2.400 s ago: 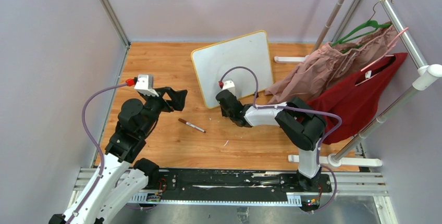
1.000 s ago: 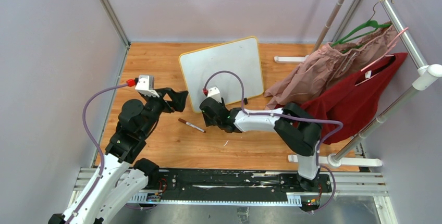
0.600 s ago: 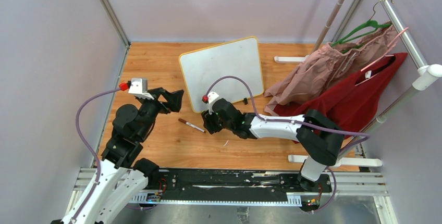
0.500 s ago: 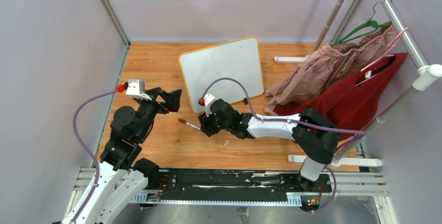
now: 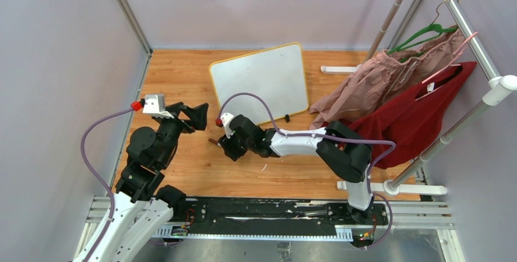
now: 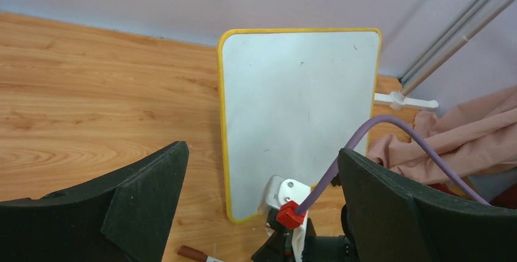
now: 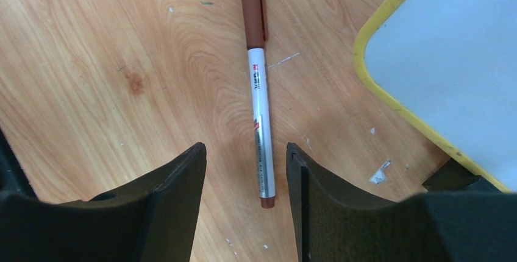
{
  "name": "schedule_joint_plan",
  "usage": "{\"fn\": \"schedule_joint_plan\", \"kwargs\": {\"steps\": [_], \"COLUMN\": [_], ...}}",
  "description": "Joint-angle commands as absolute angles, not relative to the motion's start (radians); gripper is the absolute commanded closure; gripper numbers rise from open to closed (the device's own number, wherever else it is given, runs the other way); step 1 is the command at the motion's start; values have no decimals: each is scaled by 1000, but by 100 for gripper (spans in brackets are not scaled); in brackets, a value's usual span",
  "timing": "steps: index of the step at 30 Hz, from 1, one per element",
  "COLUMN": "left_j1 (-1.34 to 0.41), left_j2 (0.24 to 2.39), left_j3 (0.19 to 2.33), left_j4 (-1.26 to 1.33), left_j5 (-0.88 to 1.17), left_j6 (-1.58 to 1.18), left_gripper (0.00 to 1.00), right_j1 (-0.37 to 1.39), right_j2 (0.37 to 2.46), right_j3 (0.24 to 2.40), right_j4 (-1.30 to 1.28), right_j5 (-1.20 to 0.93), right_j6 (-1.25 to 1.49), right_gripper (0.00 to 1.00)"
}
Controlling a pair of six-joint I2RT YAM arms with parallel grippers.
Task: Write a sentence on the whiteboard
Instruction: Open the whiteboard marker at the center of the board.
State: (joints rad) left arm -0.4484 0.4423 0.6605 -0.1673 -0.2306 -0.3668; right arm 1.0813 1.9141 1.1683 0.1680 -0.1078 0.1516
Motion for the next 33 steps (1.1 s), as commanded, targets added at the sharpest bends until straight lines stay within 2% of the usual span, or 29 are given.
{"fn": "schedule_joint_plan", "kwargs": {"steps": [1, 13, 19, 24, 33], "left_j1": [-454, -454, -454, -454, -454], "left_j2": [436, 428, 426, 426, 422], "left_j3": [654, 652, 651, 652, 651], "left_j4": [-156, -153, -153, -150, -151], "left_j5": [-250, -250, -249, -247, -245], "left_j6": [-350, -351, -351, -353, -353], "left_gripper": [1, 1, 1, 1, 1], "right_j1": [1103, 1112, 1113, 1121, 1124], "right_j2": [1943, 2021, 2023, 1975, 1801], "right_j3": [1219, 1298, 1289, 1220, 1055], "right_j4": [105, 28, 7, -20, -121], "right_j5": [-37, 0, 28, 54, 127], "right_j6": [100, 63, 60, 67, 129], "right_gripper": [45, 48, 57, 67, 74]}}
